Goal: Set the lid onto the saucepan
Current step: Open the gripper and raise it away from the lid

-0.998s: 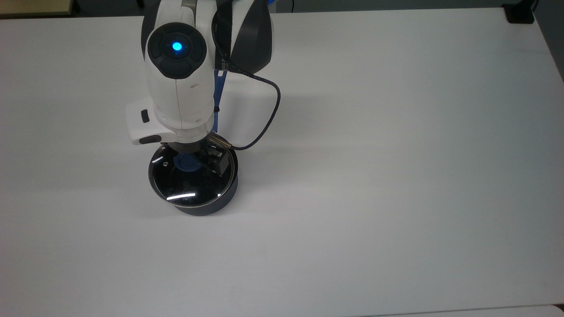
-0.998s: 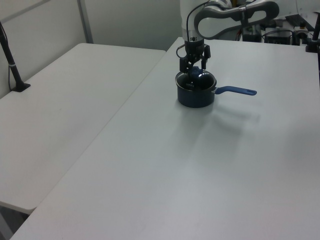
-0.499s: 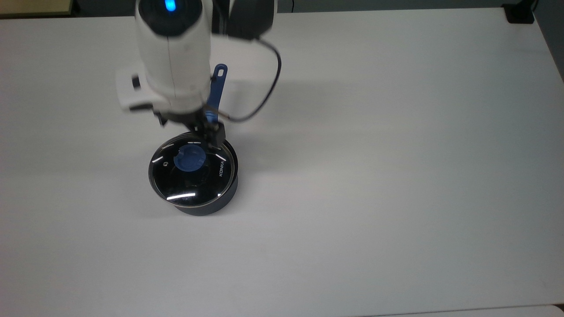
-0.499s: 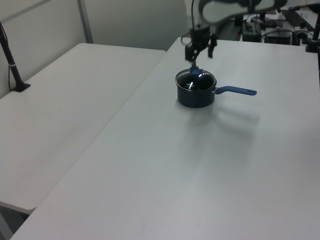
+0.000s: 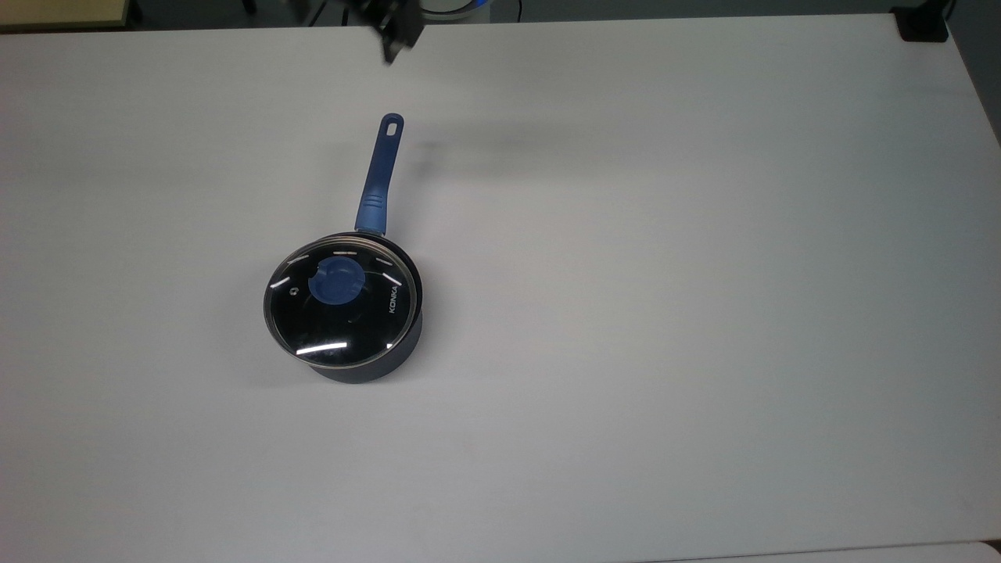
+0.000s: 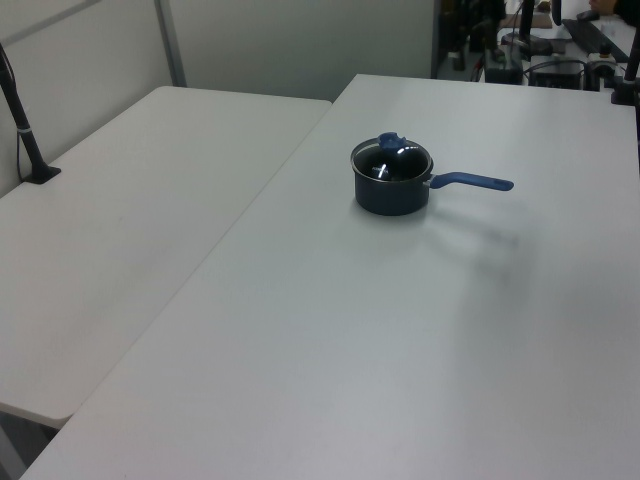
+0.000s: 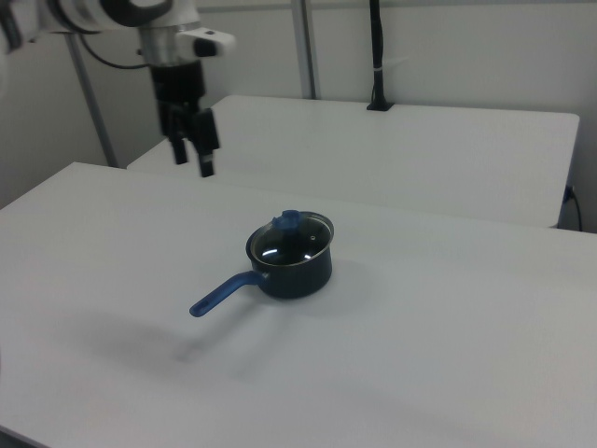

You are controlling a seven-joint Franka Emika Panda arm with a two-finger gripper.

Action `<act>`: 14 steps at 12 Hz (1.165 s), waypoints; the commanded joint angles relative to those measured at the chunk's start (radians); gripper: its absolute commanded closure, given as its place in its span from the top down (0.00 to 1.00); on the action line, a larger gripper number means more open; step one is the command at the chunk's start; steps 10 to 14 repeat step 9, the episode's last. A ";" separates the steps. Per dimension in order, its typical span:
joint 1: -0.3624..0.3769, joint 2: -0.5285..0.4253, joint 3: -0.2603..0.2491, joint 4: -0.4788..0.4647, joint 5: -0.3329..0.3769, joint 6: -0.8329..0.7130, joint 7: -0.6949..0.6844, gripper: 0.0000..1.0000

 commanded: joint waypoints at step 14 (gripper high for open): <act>0.110 -0.206 -0.121 -0.299 0.042 0.279 -0.321 1.00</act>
